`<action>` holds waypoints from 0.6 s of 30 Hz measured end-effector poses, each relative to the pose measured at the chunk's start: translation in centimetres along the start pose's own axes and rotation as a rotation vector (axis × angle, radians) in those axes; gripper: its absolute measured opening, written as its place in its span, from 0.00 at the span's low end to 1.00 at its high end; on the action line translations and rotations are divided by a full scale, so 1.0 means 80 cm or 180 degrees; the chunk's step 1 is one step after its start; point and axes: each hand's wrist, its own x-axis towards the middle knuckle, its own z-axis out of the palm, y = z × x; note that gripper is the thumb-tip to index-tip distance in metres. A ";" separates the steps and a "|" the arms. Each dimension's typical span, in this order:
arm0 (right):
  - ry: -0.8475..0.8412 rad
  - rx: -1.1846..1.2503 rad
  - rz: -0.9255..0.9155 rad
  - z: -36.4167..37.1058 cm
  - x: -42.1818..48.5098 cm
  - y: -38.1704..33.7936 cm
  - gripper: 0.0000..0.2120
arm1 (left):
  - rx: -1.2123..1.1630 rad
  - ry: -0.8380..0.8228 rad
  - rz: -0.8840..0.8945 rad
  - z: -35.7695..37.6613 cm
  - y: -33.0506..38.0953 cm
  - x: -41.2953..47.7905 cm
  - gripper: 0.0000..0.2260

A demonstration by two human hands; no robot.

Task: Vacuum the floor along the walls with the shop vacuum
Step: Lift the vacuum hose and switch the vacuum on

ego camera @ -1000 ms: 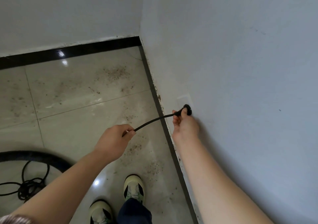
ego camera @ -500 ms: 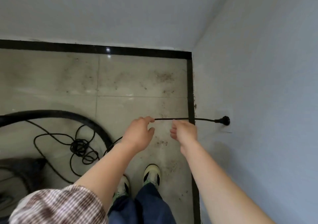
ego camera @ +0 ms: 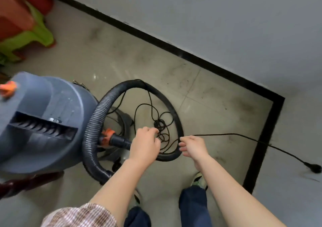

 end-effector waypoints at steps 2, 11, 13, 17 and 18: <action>-0.0138 -0.0120 -0.0053 0.059 -0.019 0.003 0.10 | -0.0065 0.0381 0.0191 -0.042 -0.050 -0.025 0.14; -0.0443 -0.0832 -0.0695 0.278 -0.105 -0.006 0.09 | 0.1068 0.1174 0.0718 -0.209 -0.231 -0.061 0.21; -0.0236 -0.1202 -0.0920 0.303 -0.115 -0.010 0.12 | 0.1481 0.0768 0.0691 -0.234 -0.261 -0.053 0.28; 0.0190 -0.1644 -0.1082 0.324 -0.124 -0.007 0.16 | 0.2101 0.0060 0.0904 -0.265 -0.291 -0.024 0.32; 0.0211 -0.1678 -0.1107 0.326 -0.124 -0.004 0.15 | 0.2116 0.0032 0.1066 -0.270 -0.290 -0.020 0.31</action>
